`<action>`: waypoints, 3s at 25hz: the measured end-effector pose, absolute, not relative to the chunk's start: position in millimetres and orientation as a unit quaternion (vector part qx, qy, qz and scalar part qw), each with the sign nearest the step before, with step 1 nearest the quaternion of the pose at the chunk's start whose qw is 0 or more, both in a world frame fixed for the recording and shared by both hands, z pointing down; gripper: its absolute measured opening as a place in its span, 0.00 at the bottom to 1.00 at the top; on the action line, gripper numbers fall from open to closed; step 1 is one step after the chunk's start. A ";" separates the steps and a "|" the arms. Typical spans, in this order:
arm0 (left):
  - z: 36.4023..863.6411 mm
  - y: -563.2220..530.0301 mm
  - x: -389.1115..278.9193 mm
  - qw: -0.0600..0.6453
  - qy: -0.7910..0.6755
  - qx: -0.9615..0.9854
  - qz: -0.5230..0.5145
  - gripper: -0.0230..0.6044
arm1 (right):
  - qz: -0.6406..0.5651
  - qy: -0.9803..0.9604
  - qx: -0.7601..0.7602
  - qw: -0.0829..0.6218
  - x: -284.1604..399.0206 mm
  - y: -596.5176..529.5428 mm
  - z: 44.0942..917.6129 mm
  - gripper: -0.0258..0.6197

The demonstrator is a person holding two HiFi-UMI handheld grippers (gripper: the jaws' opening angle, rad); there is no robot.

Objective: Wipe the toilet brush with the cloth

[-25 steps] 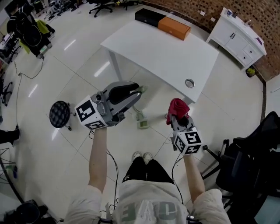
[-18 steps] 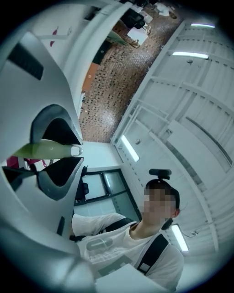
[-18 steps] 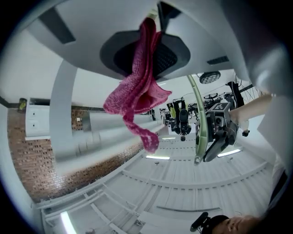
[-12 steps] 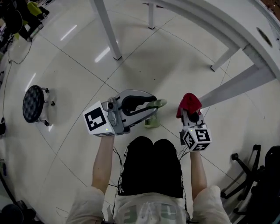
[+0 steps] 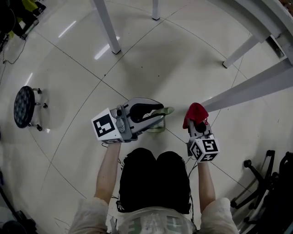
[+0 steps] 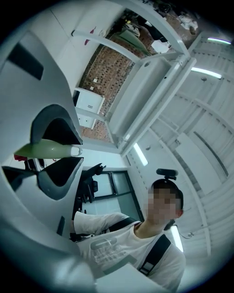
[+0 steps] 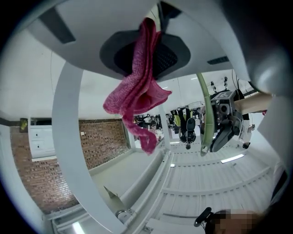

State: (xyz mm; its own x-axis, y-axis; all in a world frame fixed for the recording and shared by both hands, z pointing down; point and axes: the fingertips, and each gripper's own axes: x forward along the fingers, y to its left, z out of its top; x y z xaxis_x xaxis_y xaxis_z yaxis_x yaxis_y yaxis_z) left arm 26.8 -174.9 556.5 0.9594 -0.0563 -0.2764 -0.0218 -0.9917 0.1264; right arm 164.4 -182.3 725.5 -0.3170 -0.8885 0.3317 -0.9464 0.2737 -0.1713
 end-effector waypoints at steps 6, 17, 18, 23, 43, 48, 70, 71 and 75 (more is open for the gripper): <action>588.8 -182.1 36.5 0.104 -0.029 0.985 -0.136 0.18 | 0.165 -0.802 0.567 0.088 158.2 -179.1 727.9 0.09; 558.2 -223.9 -32.6 0.086 -0.325 0.924 -0.183 0.18 | 0.174 -0.799 0.574 0.041 147.6 -190.9 704.6 0.09; 565.8 -234.1 -57.9 0.083 -0.411 0.891 -0.172 0.18 | 0.171 -0.794 0.583 0.032 148.6 -195.1 699.0 0.09; 642.0 -244.3 -129.4 0.137 -0.592 0.779 -0.156 0.04 | 0.176 -0.770 0.613 -0.010 139.5 -209.4 689.8 0.09; 131.2 -196.6 -148.9 0.095 -0.584 0.795 -0.133 0.04 | 0.100 -0.746 0.658 0.031 117.8 -169.8 179.2 0.09; -17.9 -138.1 -153.4 0.084 -0.549 0.817 -0.153 0.04 | 0.085 -0.738 0.670 -0.002 111.6 -107.4 12.4 0.09; -64.3 349.9 -130.3 0.045 -0.505 0.840 -0.193 0.04 | 0.081 -0.803 0.590 -0.027 65.8 371.1 -8.1 0.09; -68.5 356.8 -129.9 0.044 -0.506 0.839 -0.196 0.04 | 0.080 -0.802 0.592 -0.030 66.6 379.8 -13.1 0.09; -73.3 390.2 -140.5 0.042 -0.502 0.843 -0.186 0.04 | 0.087 -0.797 0.596 -0.044 54.8 419.8 -23.8 0.09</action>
State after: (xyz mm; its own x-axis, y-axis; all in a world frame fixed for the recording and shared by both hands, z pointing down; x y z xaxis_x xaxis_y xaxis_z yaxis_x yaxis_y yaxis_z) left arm -140.5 390.2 -73.3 0.4262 -0.8627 -0.2721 -0.8314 -0.4921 0.2581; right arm 54.8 419.8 -23.8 -0.2853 -0.9579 0.0331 -0.9424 0.2741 -0.1919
